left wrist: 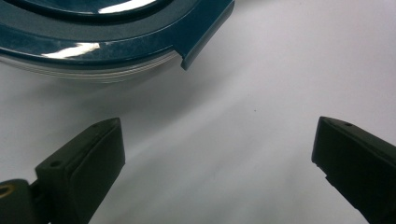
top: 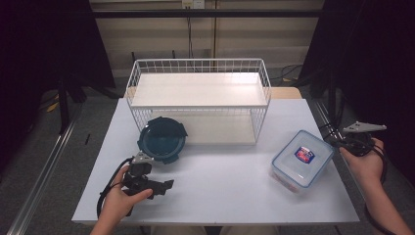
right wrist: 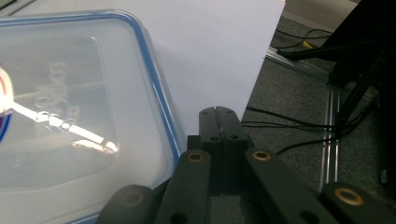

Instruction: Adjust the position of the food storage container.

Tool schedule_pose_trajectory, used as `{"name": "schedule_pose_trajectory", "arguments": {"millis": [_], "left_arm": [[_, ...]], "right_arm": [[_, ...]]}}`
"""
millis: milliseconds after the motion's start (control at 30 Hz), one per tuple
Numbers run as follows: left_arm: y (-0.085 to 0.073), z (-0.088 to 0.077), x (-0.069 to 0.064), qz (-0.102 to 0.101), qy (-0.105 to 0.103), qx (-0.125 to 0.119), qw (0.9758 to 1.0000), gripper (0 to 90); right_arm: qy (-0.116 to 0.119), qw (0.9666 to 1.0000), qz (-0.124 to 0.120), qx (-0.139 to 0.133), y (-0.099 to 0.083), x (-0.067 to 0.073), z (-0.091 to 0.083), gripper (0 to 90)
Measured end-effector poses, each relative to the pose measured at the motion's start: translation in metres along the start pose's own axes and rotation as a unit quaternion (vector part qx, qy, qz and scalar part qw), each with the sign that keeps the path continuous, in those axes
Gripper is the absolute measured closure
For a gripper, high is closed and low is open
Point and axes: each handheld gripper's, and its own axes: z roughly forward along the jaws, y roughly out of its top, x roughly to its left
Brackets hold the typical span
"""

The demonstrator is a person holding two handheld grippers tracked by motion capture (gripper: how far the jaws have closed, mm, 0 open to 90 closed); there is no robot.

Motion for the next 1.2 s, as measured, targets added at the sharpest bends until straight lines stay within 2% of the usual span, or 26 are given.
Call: {"name": "schedule_pose_trajectory", "arguments": {"millis": [67,100,167,333,467,533,800,900,1200], "left_arm": [[0.0,0.0,0.0,0.001,0.001,-0.002,1.0,2.6],[0.0,0.0,0.0,0.001,0.0,-0.002,1.0,2.6],[0.0,0.001,0.001,-0.003,0.001,-0.006,1.0,2.7],[0.001,0.001,0.0,-0.001,0.0,-0.001,1.0,2.7],[0.002,0.0,-0.001,0.004,-0.001,0.001,1.0,2.8],[0.002,0.002,-0.002,-0.001,-0.002,-0.003,1.0,2.8],[0.002,0.001,-0.002,0.0,0.0,-0.004,1.0,2.9],[0.002,0.001,-0.002,-0.001,0.0,-0.003,1.0,2.9],[0.003,0.002,-0.004,0.002,-0.003,-0.002,1.0,2.9]], "right_arm": [[0.008,0.9999,0.008,-0.003,-0.002,-0.001,0.002,90.0],[0.008,0.9999,0.007,0.005,-0.003,-0.001,0.002,90.0],[0.005,1.0,0.002,0.001,-0.004,-0.001,0.003,90.0],[0.016,0.9998,0.008,0.002,-0.007,-0.002,0.003,90.0],[0.029,0.9994,0.02,-0.005,-0.009,0.004,0.002,90.0],[0.03,0.9994,0.016,-0.008,-0.009,0.005,0.002,90.0],[0.054,0.9985,0.002,-0.011,-0.008,0.027,-0.001,90.0],[0.054,0.9985,0.005,-0.01,-0.008,0.034,-0.003,90.0],[0.074,0.9971,0.002,-0.014,-0.01,0.049,-0.006,90.0]]}}
